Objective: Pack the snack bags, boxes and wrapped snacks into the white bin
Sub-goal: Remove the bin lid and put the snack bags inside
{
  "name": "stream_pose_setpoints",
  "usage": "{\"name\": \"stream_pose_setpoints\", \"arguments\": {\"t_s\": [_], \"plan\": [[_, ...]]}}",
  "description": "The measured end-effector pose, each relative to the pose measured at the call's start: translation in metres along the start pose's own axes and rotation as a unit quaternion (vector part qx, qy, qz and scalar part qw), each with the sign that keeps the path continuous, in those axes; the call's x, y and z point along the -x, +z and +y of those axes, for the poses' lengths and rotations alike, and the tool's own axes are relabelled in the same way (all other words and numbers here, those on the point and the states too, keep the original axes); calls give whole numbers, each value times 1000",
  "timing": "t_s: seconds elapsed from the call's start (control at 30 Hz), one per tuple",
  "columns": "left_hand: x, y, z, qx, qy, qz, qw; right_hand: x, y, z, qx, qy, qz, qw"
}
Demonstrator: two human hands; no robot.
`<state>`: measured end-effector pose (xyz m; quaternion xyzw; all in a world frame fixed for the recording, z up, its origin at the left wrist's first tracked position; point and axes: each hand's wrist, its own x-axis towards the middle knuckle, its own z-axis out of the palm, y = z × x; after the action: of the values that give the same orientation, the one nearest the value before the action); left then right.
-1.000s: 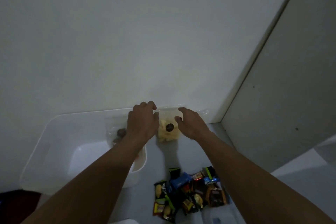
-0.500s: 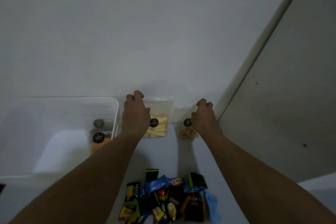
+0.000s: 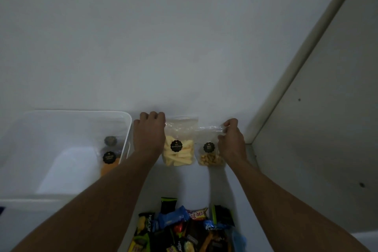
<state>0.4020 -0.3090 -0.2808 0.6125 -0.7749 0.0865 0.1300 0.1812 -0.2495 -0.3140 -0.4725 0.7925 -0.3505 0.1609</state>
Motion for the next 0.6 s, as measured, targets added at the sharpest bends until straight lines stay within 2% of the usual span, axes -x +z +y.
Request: {"name": "stream_pose_setpoints", "arguments": {"t_s": [0.2, 0.27, 0.4, 0.6], "plan": [[-12, -5, 1, -46, 19, 11, 999, 1, -9, 1, 14, -9, -41, 999], [-16, -5, 2, -29, 35, 23, 999, 1, -14, 0, 26, -27, -51, 998], [-10, -12, -1, 63, 67, 24, 995, 6, -20, -2, 70, -69, -77, 992], [-7, -45, -7, 229, 65, -29, 971, 16, -39, -22, 138, -93, -72, 983]]}}
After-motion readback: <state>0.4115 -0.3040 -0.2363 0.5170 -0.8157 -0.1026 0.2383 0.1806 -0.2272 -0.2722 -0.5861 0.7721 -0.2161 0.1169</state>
